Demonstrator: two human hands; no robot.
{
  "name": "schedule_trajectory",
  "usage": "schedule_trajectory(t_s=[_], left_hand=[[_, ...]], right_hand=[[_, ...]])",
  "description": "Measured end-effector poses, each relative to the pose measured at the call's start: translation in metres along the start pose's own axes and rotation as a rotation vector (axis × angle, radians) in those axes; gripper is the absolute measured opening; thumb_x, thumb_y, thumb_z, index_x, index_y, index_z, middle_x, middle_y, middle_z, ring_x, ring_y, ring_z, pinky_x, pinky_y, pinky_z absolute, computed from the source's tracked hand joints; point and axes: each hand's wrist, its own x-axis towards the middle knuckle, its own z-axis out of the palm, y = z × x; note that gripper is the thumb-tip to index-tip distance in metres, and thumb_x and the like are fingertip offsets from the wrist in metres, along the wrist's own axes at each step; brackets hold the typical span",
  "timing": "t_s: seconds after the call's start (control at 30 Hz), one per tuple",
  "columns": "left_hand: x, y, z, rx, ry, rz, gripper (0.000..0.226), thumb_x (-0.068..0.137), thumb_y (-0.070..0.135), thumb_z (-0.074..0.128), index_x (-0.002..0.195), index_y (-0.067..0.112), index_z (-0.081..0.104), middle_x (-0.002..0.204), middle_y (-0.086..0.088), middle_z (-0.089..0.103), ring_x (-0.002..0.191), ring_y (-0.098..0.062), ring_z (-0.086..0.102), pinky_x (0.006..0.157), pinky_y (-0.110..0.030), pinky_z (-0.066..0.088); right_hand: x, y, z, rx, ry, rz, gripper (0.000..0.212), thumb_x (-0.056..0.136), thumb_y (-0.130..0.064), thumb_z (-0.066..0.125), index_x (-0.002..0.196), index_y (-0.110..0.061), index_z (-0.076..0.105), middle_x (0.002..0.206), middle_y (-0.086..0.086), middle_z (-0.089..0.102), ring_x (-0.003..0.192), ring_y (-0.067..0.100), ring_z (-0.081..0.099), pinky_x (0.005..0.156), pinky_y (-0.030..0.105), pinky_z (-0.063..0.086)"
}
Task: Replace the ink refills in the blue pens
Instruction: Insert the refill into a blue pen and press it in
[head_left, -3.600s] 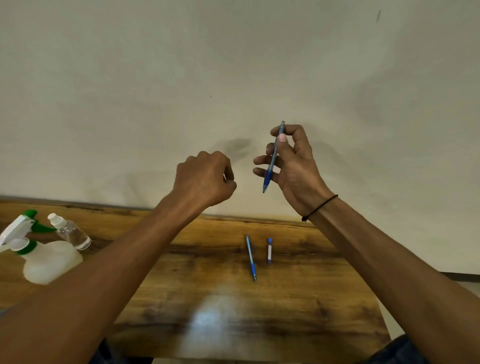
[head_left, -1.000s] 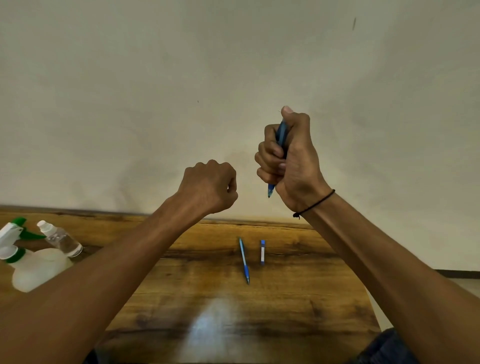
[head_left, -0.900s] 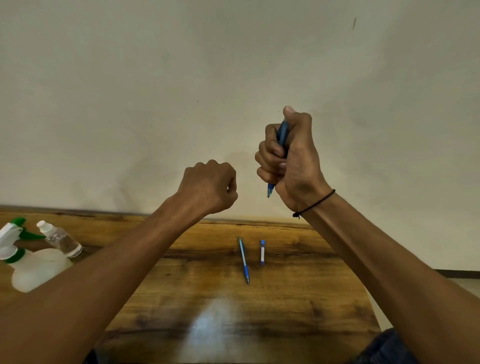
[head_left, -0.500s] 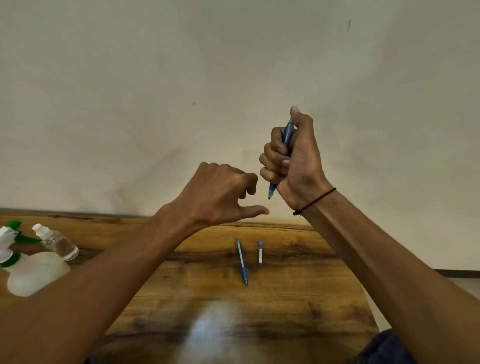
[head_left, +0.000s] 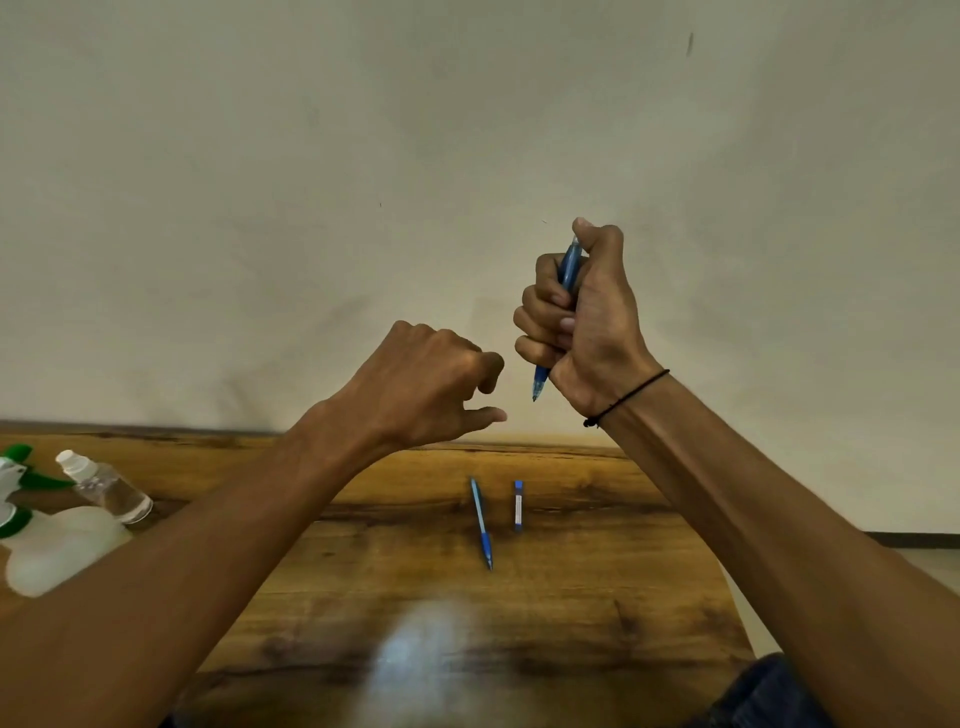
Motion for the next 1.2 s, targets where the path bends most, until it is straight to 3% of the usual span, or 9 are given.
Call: schedule_trajectory(t_s=[0.13, 0.43, 1.2], left_hand=[[-0.001, -0.01, 0.003, 0.007, -0.075, -0.105, 0.035, 0.094, 0.056, 0.066, 0.11, 0.025, 0.072, 0.095, 0.008, 0.079, 0.085, -0.017, 0.074, 0.077, -0.031, 0.056], [0.001, -0.012, 0.004, -0.021, -0.062, -0.179, 0.019, 0.096, 0.043, 0.066, 0.101, 0.026, 0.073, 0.086, 0.009, 0.077, 0.077, -0.016, 0.072, 0.069, -0.033, 0.056], [0.005, -0.008, 0.01, -0.051, -0.044, -0.174, 0.021, 0.099, 0.044, 0.062, 0.106, 0.027, 0.073, 0.093, 0.011, 0.077, 0.083, -0.012, 0.071, 0.069, -0.025, 0.041]], right_hand=[[-0.001, 0.0, 0.001, -0.034, 0.001, -0.006, 0.063, 0.107, -0.049, 0.027, 0.054, -0.016, 0.027, 0.044, -0.004, 0.019, 0.043, 0.011, 0.012, 0.045, 0.023, 0.013], [-0.003, -0.001, -0.002, -0.021, 0.004, -0.025, 0.061, 0.107, -0.049, 0.029, 0.056, -0.016, 0.026, 0.044, -0.004, 0.019, 0.042, 0.011, 0.012, 0.046, 0.024, 0.011], [-0.005, -0.004, -0.005, -0.028, -0.036, -0.051, 0.061, 0.108, -0.049, 0.025, 0.056, -0.016, 0.025, 0.044, -0.004, 0.018, 0.042, 0.011, 0.012, 0.047, 0.023, 0.011]])
